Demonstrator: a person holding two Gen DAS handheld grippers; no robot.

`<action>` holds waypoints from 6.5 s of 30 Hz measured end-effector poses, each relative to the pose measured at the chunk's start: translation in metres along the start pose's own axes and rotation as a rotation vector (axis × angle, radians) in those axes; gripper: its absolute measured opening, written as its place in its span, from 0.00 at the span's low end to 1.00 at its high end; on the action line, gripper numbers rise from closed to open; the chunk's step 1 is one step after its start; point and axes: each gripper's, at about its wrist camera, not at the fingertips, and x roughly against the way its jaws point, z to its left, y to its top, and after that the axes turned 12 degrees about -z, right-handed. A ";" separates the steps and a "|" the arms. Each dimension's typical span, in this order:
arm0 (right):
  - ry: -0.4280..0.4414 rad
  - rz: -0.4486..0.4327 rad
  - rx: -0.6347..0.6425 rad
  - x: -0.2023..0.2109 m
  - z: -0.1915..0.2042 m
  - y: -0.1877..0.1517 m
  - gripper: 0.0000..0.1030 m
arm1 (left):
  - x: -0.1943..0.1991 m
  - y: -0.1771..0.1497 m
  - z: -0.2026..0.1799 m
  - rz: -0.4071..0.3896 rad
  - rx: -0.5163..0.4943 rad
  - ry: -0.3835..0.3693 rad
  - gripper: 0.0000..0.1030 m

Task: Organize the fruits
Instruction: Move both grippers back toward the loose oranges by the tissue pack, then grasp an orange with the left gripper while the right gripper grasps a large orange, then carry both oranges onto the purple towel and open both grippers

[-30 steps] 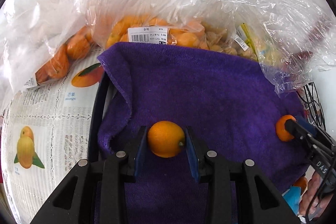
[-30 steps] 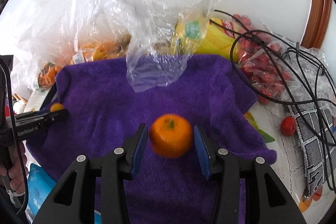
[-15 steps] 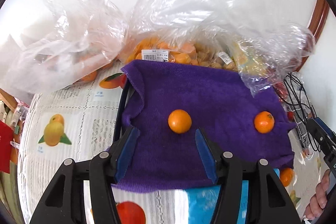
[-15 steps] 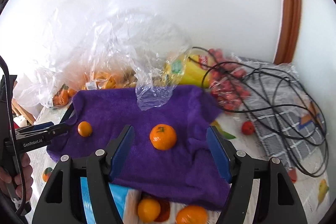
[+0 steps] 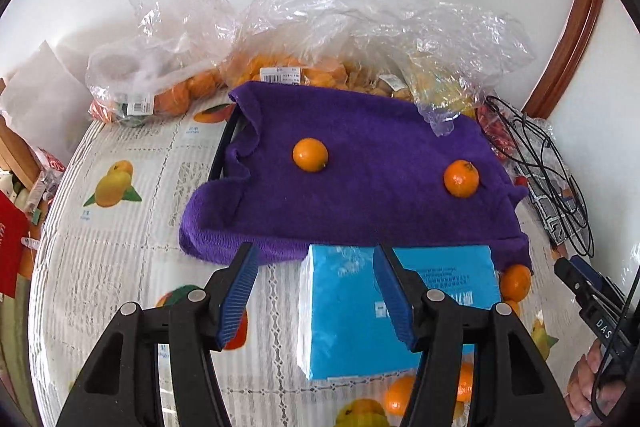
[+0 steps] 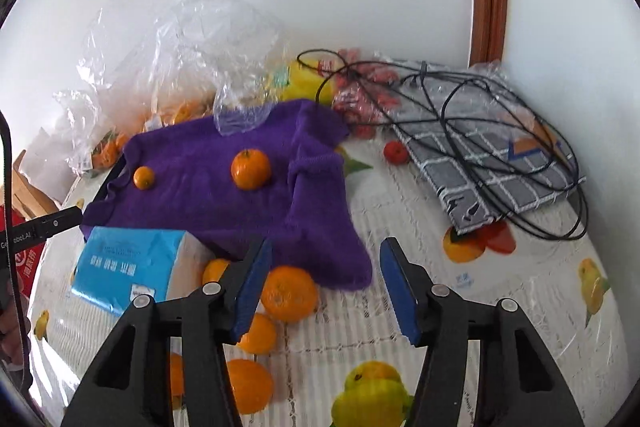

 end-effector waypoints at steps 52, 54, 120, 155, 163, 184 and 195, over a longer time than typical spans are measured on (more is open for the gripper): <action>0.022 -0.018 -0.004 0.064 0.018 -0.080 0.42 | 0.013 -0.121 -0.024 0.079 -0.075 -0.188 0.31; 0.031 -0.007 -0.010 0.062 0.020 -0.084 0.42 | 0.010 -0.121 -0.021 0.079 -0.062 -0.182 0.30; 0.111 -0.156 0.155 0.068 0.099 -0.033 0.42 | 0.068 -0.057 0.002 -0.138 -0.043 -0.064 0.30; 0.136 -0.112 0.024 -0.056 0.087 0.011 0.42 | -0.030 -0.014 0.036 -0.124 0.068 -0.066 0.30; 0.086 -0.101 0.054 -0.061 0.091 0.008 0.42 | -0.033 -0.015 0.036 -0.119 0.065 -0.059 0.30; 0.003 -0.027 -0.065 -0.080 0.068 0.009 0.42 | -0.058 -0.014 0.034 -0.099 0.101 -0.067 0.30; 0.007 0.007 -0.074 -0.088 0.067 0.010 0.43 | -0.068 -0.013 0.034 -0.095 0.110 -0.065 0.30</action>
